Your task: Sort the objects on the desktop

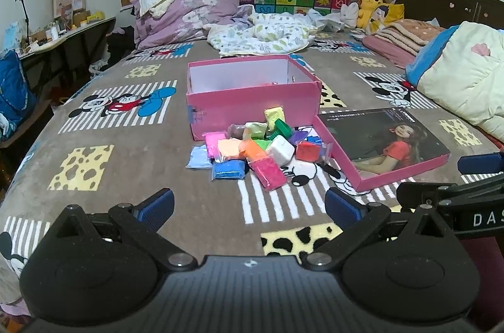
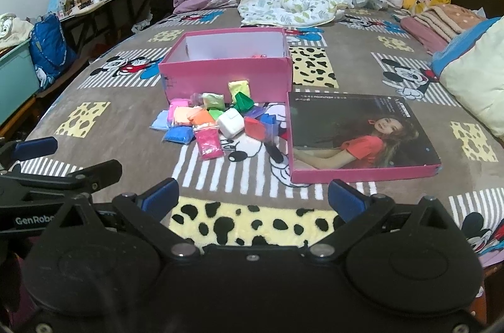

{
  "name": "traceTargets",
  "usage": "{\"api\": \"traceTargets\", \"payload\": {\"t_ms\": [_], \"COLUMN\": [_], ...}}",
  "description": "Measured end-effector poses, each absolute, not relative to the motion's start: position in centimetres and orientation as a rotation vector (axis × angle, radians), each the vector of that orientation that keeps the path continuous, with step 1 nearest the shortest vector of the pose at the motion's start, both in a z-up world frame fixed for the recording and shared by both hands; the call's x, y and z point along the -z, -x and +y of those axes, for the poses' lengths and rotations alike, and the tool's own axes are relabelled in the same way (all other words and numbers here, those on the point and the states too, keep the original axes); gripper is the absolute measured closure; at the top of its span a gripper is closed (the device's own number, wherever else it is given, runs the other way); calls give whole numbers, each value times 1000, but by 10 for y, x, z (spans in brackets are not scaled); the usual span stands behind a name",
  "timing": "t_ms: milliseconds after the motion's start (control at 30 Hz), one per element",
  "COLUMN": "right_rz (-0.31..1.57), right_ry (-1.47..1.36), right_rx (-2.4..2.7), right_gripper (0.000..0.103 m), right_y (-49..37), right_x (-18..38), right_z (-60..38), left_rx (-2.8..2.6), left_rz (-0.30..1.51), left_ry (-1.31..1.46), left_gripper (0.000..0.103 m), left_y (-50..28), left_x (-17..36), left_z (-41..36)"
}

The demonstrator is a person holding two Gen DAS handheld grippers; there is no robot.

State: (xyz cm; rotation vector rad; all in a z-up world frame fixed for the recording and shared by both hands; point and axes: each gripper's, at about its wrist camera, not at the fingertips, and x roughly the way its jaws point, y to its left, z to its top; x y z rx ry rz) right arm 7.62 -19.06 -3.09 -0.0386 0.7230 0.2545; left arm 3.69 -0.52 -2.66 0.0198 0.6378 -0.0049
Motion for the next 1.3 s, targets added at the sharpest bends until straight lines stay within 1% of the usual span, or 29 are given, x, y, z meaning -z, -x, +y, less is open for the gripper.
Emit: {"api": "traceTargets", "payload": {"t_ms": [300,467,533,733,900,1000,1133,1300], "right_rz": [735,725,703,632,684,695,671,601], "right_ry": [23,-19,-14,30,52,4,-44,-7], "right_rx": [-323,-322,-331,-367,-364,-384,-402,-451], "right_gripper": [0,0,0,0,0,0,1,2], "right_y": [-90,-107,-114,-141,-176,-196,-217,-239], "right_x": [49,57,61,77,89,96,106,119], "right_z": [-192,-198,-200,-200,-194,-196,-196,-191], "left_rx": [11,24,29,31,36,33,21,19], "left_rz": [681,656,639,705,746,753,729,725], "left_ry": [28,37,26,16,39,33,6,40], "left_gripper": [1,1,1,1,1,1,1,1], "left_y": [-57,-73,-80,-110,-132,-142,-151,-166], "left_x": [45,59,65,86,105,112,116,125], "left_z": [5,14,15,15,16,16,14,14]}}
